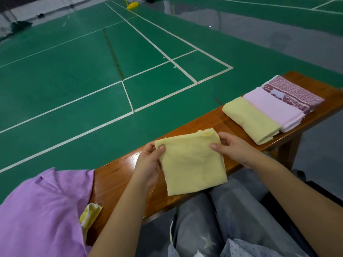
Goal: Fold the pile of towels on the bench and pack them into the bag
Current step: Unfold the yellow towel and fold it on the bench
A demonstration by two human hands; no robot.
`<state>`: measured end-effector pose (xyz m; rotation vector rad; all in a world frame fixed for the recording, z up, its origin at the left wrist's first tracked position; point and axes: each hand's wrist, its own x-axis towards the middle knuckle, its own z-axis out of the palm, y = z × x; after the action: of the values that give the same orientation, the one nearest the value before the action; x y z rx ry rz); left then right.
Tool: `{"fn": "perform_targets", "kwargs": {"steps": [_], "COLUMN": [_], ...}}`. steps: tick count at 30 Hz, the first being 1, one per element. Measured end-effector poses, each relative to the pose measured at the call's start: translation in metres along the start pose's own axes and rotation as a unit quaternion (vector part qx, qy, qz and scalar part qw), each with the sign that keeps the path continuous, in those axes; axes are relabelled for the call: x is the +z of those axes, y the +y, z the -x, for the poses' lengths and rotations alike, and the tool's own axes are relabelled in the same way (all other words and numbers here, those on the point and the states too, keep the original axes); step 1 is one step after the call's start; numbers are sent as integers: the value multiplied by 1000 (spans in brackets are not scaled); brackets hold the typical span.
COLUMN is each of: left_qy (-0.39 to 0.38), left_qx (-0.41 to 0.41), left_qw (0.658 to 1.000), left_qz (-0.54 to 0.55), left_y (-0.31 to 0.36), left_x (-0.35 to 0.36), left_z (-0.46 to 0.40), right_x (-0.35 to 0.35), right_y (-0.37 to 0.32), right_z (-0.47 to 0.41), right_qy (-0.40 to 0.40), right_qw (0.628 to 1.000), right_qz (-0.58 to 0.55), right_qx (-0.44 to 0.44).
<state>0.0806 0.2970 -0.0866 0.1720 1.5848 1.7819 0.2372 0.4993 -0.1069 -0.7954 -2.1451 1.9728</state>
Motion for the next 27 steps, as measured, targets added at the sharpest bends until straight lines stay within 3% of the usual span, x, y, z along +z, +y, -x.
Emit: {"fn": "perform_targets", "kwargs": {"steps": [6, 10, 13, 16, 19, 23, 25, 27], "left_qy": [83, 139, 142, 93, 101, 177, 95, -28], "left_qx": [45, -52, -64, -81, -13, 155, 241, 252], "left_qw": [984, 946, 959, 952, 935, 847, 786, 720], "left_qz": [-151, -287, -237, -282, -339, -476, -561, -646], "left_y": [10, -6, -18, -33, -54, -71, -75, -79], "left_x": [11, 7, -3, -9, -13, -25, -28, -26], "left_z": [-47, -65, -47, -13, 12, 28, 32, 33], "right_x": [10, 19, 21, 28, 37, 36, 35, 36], "right_y": [-7, 0, 11, 26, 44, 47, 46, 50], "right_z": [-48, -59, -43, -14, 12, 23, 20, 17], "right_qy": [96, 116, 129, 125, 102, 55, 1, -35], "right_qw": [991, 974, 974, 976, 959, 947, 935, 916], "right_qz": [97, 175, 177, 175, 262, 311, 349, 397], "right_qx": [5, 87, 57, 26, -28, -64, -67, -56]}}
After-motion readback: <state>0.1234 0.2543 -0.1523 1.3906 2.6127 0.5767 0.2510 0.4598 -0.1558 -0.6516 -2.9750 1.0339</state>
